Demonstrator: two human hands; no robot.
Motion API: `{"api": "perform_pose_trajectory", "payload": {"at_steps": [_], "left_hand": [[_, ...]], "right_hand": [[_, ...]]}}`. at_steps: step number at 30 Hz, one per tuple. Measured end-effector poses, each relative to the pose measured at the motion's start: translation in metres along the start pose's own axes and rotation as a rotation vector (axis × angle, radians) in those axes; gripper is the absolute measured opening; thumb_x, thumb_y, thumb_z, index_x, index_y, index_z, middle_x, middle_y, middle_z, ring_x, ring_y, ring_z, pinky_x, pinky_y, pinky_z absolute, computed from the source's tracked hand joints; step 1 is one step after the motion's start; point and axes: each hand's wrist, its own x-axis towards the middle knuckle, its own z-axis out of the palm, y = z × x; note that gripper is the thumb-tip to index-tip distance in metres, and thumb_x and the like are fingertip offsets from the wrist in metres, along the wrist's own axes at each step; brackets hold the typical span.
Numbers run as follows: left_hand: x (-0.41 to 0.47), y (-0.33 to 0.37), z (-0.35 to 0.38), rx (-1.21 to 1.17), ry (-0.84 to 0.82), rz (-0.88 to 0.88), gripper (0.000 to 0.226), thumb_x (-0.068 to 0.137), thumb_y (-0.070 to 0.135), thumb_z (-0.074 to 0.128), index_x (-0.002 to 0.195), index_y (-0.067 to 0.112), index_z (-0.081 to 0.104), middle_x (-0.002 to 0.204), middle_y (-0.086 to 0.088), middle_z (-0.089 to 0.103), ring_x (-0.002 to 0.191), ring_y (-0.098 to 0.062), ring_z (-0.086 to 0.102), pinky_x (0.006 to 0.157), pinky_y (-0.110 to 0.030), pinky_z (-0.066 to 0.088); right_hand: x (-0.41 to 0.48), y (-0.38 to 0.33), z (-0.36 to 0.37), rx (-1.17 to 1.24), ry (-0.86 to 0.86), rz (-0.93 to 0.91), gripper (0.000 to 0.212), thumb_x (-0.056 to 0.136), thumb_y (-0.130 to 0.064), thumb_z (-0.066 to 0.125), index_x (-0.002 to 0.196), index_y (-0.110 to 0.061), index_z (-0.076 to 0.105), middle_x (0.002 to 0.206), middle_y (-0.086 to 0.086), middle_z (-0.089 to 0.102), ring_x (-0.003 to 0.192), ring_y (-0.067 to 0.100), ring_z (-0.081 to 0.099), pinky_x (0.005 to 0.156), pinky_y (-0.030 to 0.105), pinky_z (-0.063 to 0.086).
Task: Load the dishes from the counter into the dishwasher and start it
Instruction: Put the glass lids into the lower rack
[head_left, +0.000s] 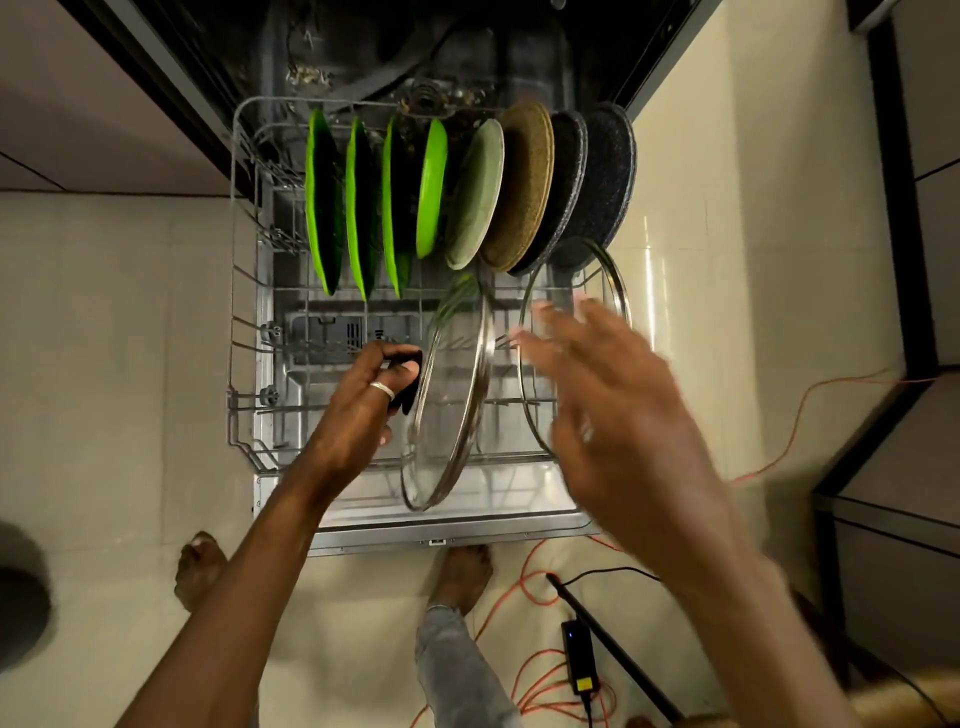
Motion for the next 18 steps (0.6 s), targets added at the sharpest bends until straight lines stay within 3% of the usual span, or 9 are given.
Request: {"api": "perform_pose_trajectory", "payload": {"at_steps": [2, 5, 7, 9, 12, 14, 16, 18], "left_hand": [[0.002, 0.009, -0.006, 0.066, -0.052, 0.039, 0.019, 0.105, 0.025, 0.048, 0.117, 0.029, 0.062, 0.097, -0.004, 0.064, 0.074, -0.007, 0.056, 0.064, -0.024, 0.042], [0.006, 0.019, -0.019, 0.154, -0.165, 0.108, 0.017, 0.096, 0.029, 0.057, 0.11, 0.028, 0.066, 0.1, -0.009, 0.066, 0.08, -0.013, 0.061, 0.07, -0.025, 0.049], [0.008, 0.022, -0.028, 0.262, -0.241, 0.109, 0.022, 0.09, 0.038, 0.056, 0.108, 0.034, 0.067, 0.098, 0.001, 0.068, 0.083, -0.012, 0.063, 0.075, -0.032, 0.049], [0.009, 0.025, -0.036, 0.408, -0.282, 0.109, 0.021, 0.092, 0.046, 0.056, 0.11, 0.041, 0.067, 0.102, 0.013, 0.068, 0.093, -0.008, 0.065, 0.082, -0.037, 0.052], [0.006, 0.036, -0.04, 0.627, -0.285, 0.107, 0.034, 0.097, 0.063, 0.046, 0.119, 0.045, 0.063, 0.114, 0.015, 0.066, 0.103, -0.009, 0.062, 0.092, -0.041, 0.051], [0.004, 0.046, -0.042, 0.635, -0.168, 0.105, 0.039, 0.1, 0.061, 0.041, 0.126, 0.041, 0.061, 0.114, 0.011, 0.064, 0.098, -0.011, 0.061, 0.088, -0.036, 0.047], [0.005, 0.053, -0.046, 0.635, 0.004, 0.144, 0.042, 0.103, 0.058, 0.038, 0.127, 0.033, 0.062, 0.104, 0.004, 0.066, 0.09, -0.016, 0.061, 0.082, -0.034, 0.044], [0.01, 0.055, -0.057, 0.583, 0.153, 0.171, 0.048, 0.103, 0.059, 0.034, 0.116, 0.025, 0.067, 0.088, -0.009, 0.069, 0.073, -0.022, 0.062, 0.071, -0.034, 0.046]], "right_hand": [[0.001, -0.014, 0.021, -0.174, -0.193, -0.144, 0.083, 0.082, 0.007, 0.066, 0.152, -0.027, 0.037, 0.163, 0.002, 0.031, 0.154, 0.029, 0.017, 0.121, 0.054, 0.026], [-0.001, -0.021, 0.038, -0.247, -0.212, -0.246, 0.063, 0.088, -0.002, 0.053, 0.147, -0.023, 0.048, 0.159, 0.004, 0.041, 0.154, 0.035, 0.017, 0.12, 0.059, 0.023], [-0.001, -0.025, 0.042, -0.275, -0.136, -0.265, 0.049, 0.095, -0.007, 0.04, 0.14, -0.017, 0.058, 0.149, 0.006, 0.054, 0.151, 0.036, 0.027, 0.119, 0.06, 0.025], [-0.003, -0.028, 0.046, -0.272, -0.071, -0.282, 0.042, 0.098, -0.008, 0.04, 0.13, -0.013, 0.066, 0.135, 0.009, 0.065, 0.138, 0.034, 0.049, 0.114, 0.055, 0.038], [-0.012, -0.029, 0.048, -0.242, -0.049, -0.239, 0.032, 0.095, -0.006, 0.055, 0.123, -0.01, 0.07, 0.121, 0.01, 0.073, 0.111, 0.027, 0.07, 0.09, 0.042, 0.059], [-0.016, -0.028, 0.045, -0.202, -0.065, -0.107, 0.029, 0.089, -0.003, 0.067, 0.117, -0.011, 0.072, 0.104, 0.005, 0.077, 0.08, 0.018, 0.074, 0.057, 0.03, 0.057], [-0.021, -0.028, 0.04, -0.164, -0.104, 0.077, 0.023, 0.087, -0.003, 0.072, 0.108, -0.012, 0.07, 0.074, -0.003, 0.07, 0.047, 0.009, 0.051, 0.039, 0.023, 0.04], [-0.027, -0.026, 0.038, -0.16, -0.127, 0.214, 0.015, 0.09, -0.006, 0.069, 0.104, -0.01, 0.067, 0.06, -0.011, 0.051, 0.038, 0.005, 0.035, 0.034, 0.021, 0.034]]}}
